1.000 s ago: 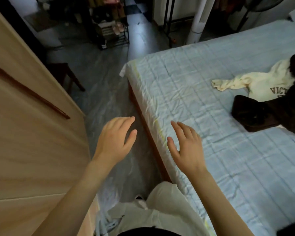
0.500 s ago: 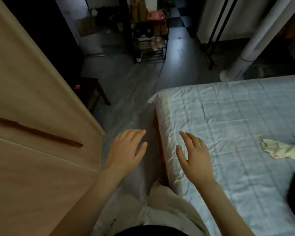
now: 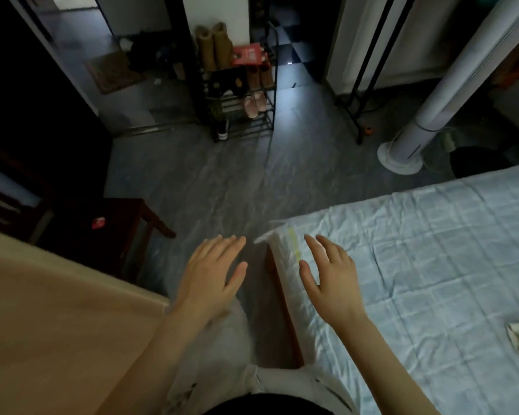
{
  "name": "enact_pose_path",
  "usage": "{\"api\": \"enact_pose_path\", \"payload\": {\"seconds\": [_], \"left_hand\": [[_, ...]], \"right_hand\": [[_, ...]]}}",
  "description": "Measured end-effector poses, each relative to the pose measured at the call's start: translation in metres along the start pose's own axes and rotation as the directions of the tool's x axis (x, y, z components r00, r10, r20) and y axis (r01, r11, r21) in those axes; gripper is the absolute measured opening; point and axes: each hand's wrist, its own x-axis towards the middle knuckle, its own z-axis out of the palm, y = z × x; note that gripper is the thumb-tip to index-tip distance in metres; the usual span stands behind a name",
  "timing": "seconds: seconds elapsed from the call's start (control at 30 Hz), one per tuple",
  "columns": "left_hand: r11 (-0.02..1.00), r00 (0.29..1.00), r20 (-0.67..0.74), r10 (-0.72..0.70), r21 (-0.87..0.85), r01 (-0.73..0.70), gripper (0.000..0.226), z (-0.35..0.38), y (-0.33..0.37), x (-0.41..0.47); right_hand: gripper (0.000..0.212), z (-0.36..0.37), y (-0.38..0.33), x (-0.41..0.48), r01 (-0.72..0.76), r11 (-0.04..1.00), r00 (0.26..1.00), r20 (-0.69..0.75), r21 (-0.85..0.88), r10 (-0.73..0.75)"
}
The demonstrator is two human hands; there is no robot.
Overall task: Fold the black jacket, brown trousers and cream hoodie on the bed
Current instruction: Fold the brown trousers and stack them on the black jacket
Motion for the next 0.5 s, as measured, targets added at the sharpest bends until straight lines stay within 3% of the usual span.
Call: {"api": "enact_pose_path", "payload": {"seconds": [0.3,0.5], "left_hand": [[0.973,0.974,-0.005,0.227,0.041,-0.227,0.059,-0.108,-0.094,0.228],[0.937,0.937,0.031,0.349,0.000,-0.349,0.055,-0.104,-0.109,0.350]], "right_hand": [[0.060,-0.010,-0.074,0.190,-0.174,0.985,0.979,-0.112,-0.006,0.172],[0.061,-0.018,-0.070,0.295,-0.246,0.964,0.963,-0.134,-0.098,0.232]]}}
